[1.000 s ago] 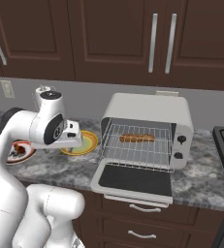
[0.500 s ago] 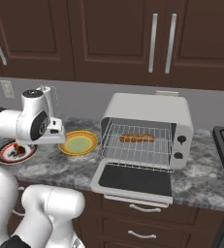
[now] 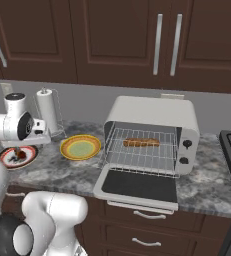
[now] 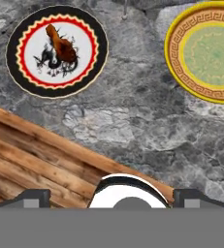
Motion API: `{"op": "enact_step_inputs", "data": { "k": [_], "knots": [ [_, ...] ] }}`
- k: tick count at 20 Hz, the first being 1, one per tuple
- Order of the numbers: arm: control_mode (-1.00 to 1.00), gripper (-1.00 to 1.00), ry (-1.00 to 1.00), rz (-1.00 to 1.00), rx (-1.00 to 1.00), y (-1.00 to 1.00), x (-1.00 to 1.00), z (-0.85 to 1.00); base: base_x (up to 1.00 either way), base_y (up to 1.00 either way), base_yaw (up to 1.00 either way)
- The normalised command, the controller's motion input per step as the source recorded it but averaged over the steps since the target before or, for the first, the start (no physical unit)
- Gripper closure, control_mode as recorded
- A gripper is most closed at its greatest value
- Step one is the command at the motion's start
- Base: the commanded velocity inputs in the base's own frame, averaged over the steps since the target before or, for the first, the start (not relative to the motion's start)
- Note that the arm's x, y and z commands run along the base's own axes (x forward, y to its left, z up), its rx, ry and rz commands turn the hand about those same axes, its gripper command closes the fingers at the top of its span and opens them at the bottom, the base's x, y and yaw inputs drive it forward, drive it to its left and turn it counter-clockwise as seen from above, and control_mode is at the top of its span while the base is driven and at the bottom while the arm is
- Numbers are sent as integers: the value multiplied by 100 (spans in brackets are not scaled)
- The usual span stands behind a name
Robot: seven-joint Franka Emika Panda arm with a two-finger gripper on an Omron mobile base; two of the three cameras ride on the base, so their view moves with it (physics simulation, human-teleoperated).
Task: Open the toaster oven door. Place the baguette on the bottom rack in the toaster oven and place the chicken drumstick on the top rack.
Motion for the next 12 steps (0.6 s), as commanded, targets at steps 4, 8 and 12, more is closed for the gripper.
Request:
{"op": "enact_step_inputs", "data": {
  "k": [4, 8, 12],
  "knots": [
    [-100, -100, 0, 11, -2, 71, 31, -24, 0, 0, 0],
    [-100, -100, 0, 10, -2, 68, 31, -26, 0, 0, 0],
    [-100, -100, 0, 12, 0, 64, 31, -24, 0, 0, 0]
  ]
}}
